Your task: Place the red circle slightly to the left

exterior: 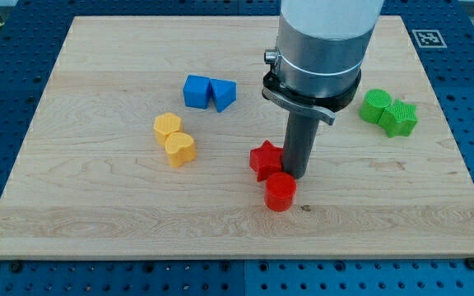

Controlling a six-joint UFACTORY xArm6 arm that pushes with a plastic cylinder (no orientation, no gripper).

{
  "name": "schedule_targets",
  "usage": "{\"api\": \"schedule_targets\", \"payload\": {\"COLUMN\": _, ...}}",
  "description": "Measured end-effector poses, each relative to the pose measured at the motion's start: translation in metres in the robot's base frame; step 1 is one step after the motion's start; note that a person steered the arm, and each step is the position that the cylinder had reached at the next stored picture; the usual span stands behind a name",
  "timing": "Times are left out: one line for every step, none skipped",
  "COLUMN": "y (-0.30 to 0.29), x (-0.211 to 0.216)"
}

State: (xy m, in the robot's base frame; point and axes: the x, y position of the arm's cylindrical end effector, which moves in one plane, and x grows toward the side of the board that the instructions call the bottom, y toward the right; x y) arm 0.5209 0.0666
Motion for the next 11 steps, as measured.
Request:
{"api": "schedule_targets", "payload": {"y": 0.000, "x": 0.000}}
{"api": "schedule_targets", "payload": {"y": -0.004, "x": 0.000}}
{"api": "schedule_targets", "payload": {"y": -0.014, "x": 0.000}}
{"api": "schedule_targets", "payload": {"y": -0.014, "x": 0.000}}
{"api": "schedule_targets", "payload": {"y": 0.022, "x": 0.000}}
{"api": "schedule_targets", "payload": {"y": 0.040, "x": 0.020}}
{"api": "schedule_targets", "payload": {"y": 0.031, "x": 0.041}}
{"api": "schedule_targets", "payload": {"y": 0.031, "x": 0.041}}
{"api": "schedule_targets", "payload": {"y": 0.017, "x": 0.041}}
{"api": "schedule_targets", "payload": {"y": 0.000, "x": 0.041}}
{"api": "schedule_targets", "payload": {"y": -0.018, "x": 0.041}}
